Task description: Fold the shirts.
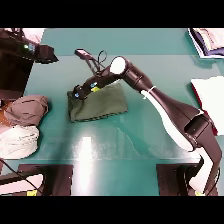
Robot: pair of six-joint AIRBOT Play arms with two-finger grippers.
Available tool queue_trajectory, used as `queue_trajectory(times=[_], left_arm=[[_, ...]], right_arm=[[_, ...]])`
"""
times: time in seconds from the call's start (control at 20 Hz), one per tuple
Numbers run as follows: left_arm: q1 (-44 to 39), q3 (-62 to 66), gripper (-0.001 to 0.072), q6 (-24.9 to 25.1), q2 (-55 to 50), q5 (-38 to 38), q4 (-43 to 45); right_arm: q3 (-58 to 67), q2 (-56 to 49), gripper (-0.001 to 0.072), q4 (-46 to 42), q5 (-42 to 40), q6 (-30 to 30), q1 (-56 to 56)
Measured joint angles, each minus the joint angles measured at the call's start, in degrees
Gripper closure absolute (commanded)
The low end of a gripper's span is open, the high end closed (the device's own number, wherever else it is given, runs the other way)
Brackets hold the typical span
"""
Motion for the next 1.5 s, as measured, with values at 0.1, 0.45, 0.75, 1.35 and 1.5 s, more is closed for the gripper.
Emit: queue_trajectory(times=[0.1, 0.45, 0.75, 1.35, 1.5], left_arm=[[0.6, 0.0, 0.0679, 0.0, 0.9, -1.0, 0.1], [1.2, -0.2, 0.0679, 0.1, 1.7, -3.3, 0.7], [1.2, -0.2, 0.0679, 0.1, 1.7, -3.3, 0.7], [1.2, -0.2, 0.0679, 0.1, 1.7, -3.2, 0.7], [1.2, -0.2, 0.0679, 0.1, 1.7, -3.7, 0.7]], right_arm=[[-0.7, 0.6, 0.0166, -1.4, 1.6, -0.5, -0.3], [-17.8, 11.7, 0.0103, -8.7, 10.3, 0.0, -13.0], [-31.8, 14.2, 0.0046, -2.4, 9.1, 2.3, -26.4], [-25.6, -1.2, 0.0344, 12.2, 7.8, 2.1, -21.9], [-24.0, -3.0, 0.0691, 13.7, 7.6, 0.7, -20.0]])
